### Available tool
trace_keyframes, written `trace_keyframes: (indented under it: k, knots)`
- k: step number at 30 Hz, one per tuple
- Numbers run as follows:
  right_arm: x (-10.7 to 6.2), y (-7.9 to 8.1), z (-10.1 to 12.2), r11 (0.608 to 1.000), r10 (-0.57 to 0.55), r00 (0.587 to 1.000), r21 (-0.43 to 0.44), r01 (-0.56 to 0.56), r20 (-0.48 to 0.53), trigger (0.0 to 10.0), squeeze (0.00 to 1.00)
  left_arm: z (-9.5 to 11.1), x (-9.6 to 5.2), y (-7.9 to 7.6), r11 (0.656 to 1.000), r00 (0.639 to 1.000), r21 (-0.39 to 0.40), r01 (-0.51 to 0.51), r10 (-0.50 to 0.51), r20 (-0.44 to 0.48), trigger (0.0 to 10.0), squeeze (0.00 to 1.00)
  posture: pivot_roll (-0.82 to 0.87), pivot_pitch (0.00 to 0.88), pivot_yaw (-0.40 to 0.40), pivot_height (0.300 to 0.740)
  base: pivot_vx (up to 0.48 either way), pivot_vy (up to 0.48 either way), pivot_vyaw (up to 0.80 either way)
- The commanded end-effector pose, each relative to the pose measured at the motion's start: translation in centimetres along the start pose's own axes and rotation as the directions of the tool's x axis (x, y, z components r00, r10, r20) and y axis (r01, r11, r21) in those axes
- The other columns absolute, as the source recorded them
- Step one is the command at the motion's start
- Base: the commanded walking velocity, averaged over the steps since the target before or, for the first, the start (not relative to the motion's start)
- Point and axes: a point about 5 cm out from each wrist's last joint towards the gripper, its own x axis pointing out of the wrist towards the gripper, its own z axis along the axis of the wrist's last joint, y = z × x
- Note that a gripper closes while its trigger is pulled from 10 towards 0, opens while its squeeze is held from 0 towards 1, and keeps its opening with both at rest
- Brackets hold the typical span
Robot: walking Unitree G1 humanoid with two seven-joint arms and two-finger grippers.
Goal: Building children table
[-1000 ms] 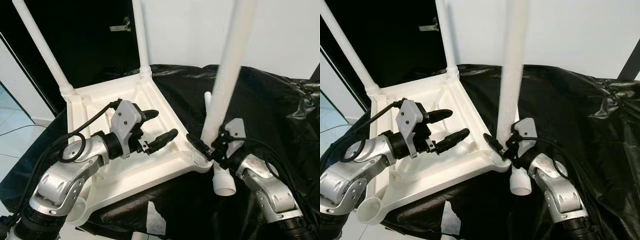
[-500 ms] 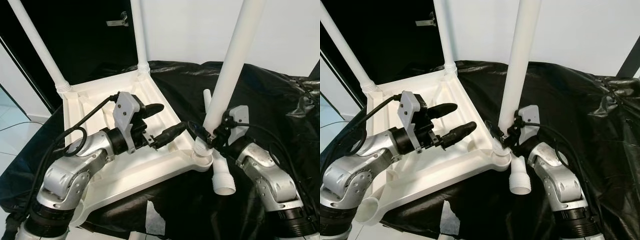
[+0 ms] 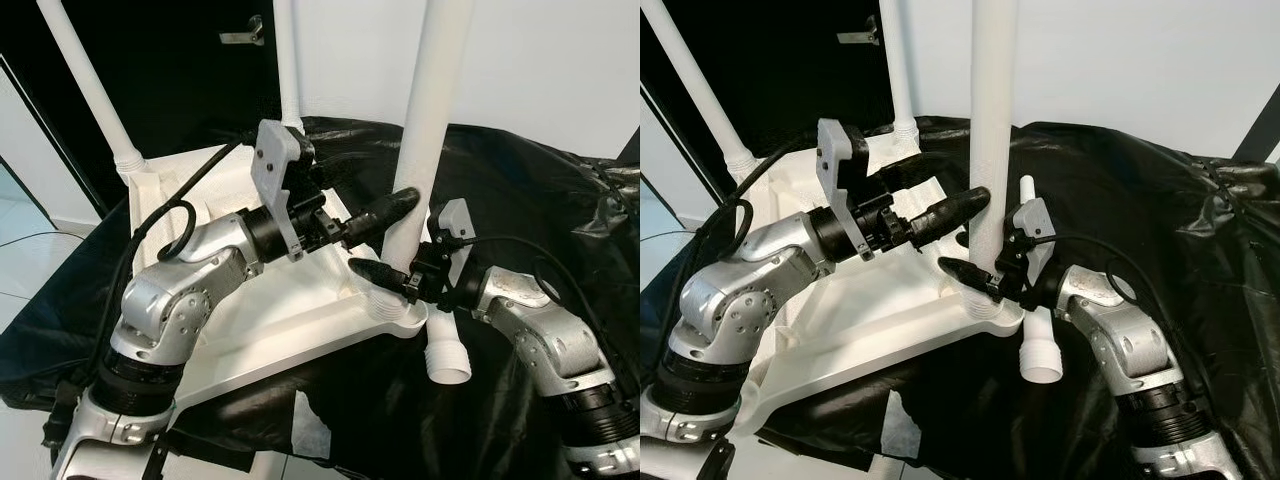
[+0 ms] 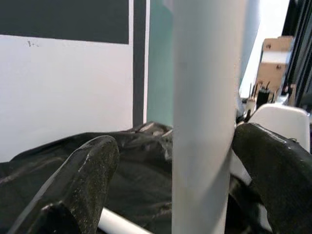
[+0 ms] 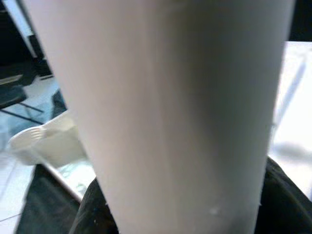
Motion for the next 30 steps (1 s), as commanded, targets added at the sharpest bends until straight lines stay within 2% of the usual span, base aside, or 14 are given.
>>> trace_keyframes:
  k: [1, 5, 9, 20, 21, 22, 23, 24, 30]
  knots:
    - [0.3, 0.4, 0.5, 0.997, 0.073, 0.997, -0.002, -0.073, 0.002, 10.0, 0.0, 0.7, 0.0, -1.2, 0.965, 0.965, -0.019, 0.26, -0.26, 0.019, 10.0, 0.0, 0.02, 0.0, -0.016, 0.74, 0.0, 0.0, 0.0]
    - [0.3, 0.6, 0.6, 0.995, 0.104, 0.995, 0.0, -0.104, -0.005, 10.0, 0.0, 0.9, 0.0, -1.3, 0.957, 0.957, -0.033, 0.289, -0.288, 0.03, 10.0, 0.0, 0.02, 0.0, -0.016, 0.74, 0.0, 0.0, 0.0]
    - [-0.1, 0.9, 0.4, 0.979, 0.201, 0.979, 0.023, -0.2, -0.035, 10.0, 0.0, 1.0, -0.1, -1.9, 0.915, 0.917, -0.06, 0.398, -0.399, 0.001, 10.0, 0.0, 0.02, 0.0, -0.008, 0.74, 0.0, 0.0, 0.0]
    - [-0.4, 1.3, 0.3, 0.948, 0.319, 0.944, 0.035, -0.317, -0.089, 10.0, 0.0, 0.5, 0.1, -2.5, 0.884, 0.881, -0.091, 0.459, -0.466, -0.078, 10.0, 0.0, 0.02, 0.0, 0.001, 0.74, 0.0, 0.0, 0.0]
    - [-0.4, 1.4, 0.3, 0.944, 0.33, 0.939, 0.035, -0.328, -0.096, 10.0, 0.0, 0.5, 0.1, -2.6, 0.88, 0.877, -0.095, 0.465, -0.472, -0.084, 2.9, 0.0, 0.02, 0.0, 0.003, 0.74, 0.0, 0.0, 0.0]
    - [-0.5, 1.4, 0.3, 0.94, 0.34, 0.935, 0.037, -0.338, -0.103, 10.0, 0.0, 0.6, 0.1, -2.6, 0.877, 0.874, -0.101, 0.47, -0.478, -0.087, 0.6, 0.0, 0.02, 0.0, 0.004, 0.74, 0.0, 0.0, 0.0]
    - [-0.5, 1.4, 0.3, 0.94, 0.34, 0.935, 0.037, -0.338, -0.103, 10.0, 0.0, 0.6, 0.1, -2.6, 0.877, 0.874, -0.101, 0.47, -0.478, -0.087, 0.6, 0.0, 0.02, 0.0, 0.004, 0.74, 0.0, 0.0, 0.0]
    - [-0.5, 1.4, 0.3, 0.938, 0.347, 0.932, 0.036, -0.346, -0.107, 10.0, 0.0, 0.7, 0.0, -2.6, 0.874, 0.871, -0.108, 0.474, -0.483, -0.087, 0.0, 0.0, 0.02, 0.0, 0.004, 0.74, 0.0, 0.0, 0.0]
    - [-0.7, 1.5, 0.4, 0.931, 0.366, 0.923, 0.04, -0.364, -0.115, 10.0, 0.0, 1.1, 0.0, -2.7, 0.87, 0.867, -0.118, 0.478, -0.489, -0.095, 0.0, 0.0, 0.02, 0.0, 0.007, 0.74, 0.0, 0.0, 0.0]
